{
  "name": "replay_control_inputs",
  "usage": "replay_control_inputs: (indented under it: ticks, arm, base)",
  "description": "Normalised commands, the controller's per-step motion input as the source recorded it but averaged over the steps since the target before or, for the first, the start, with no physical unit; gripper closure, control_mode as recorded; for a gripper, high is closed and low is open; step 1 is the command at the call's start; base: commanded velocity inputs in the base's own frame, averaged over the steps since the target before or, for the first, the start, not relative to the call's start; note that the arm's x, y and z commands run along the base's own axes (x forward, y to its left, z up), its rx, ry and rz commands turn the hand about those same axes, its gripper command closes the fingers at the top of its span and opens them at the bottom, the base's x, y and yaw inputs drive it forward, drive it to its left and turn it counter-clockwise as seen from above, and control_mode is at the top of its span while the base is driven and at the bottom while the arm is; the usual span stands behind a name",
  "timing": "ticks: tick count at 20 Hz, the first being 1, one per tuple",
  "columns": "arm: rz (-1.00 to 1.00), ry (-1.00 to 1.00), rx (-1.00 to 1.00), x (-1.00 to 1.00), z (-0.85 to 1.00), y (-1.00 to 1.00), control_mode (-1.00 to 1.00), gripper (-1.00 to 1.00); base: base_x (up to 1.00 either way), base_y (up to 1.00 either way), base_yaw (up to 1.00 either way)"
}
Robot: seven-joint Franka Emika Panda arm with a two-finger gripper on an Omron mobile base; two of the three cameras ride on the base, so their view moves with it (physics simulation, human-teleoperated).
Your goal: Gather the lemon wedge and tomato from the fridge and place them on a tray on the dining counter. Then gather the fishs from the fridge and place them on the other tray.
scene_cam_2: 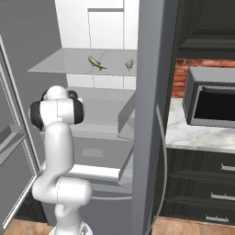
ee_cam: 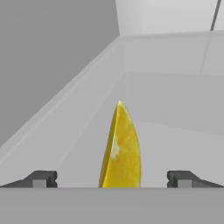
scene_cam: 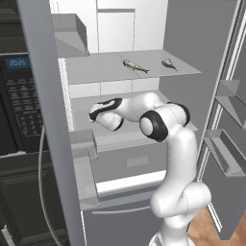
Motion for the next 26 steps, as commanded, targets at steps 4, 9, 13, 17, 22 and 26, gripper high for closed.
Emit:
replay_control_inputs:
  ticks: [4,9,13,17,22,26]
  arm:
    - [0.00,0.00,0.00,0.00,-0.11,0.05,-1.00,-1.00]
    - [0.00,0.00,0.00,0.00,-0.14,0.12,-1.00,-1.00]
    - [0.00,0.00,0.00,0.00,-0.02,0.00,-1.00,-1.00]
    - [0.00,0.00,0.00,0.00,0.00,0.00,-1.00,-1.00]
    - [0.00,0.00,0.00,0.00,0.00,0.00,-1.00,-1.00]
    - [0.00,0.00,0.00,0.00,0.00,0.00,-1.00,-1.00]
  base:
    - [0.00,0.00,0.00]
    - [0.00,0.00,0.00]
    - [0.00,0.00,0.00]
    - [0.00,0.00,0.00]
    - [0.00,0.00,0.00]
    - [0.00,0.00,0.00]
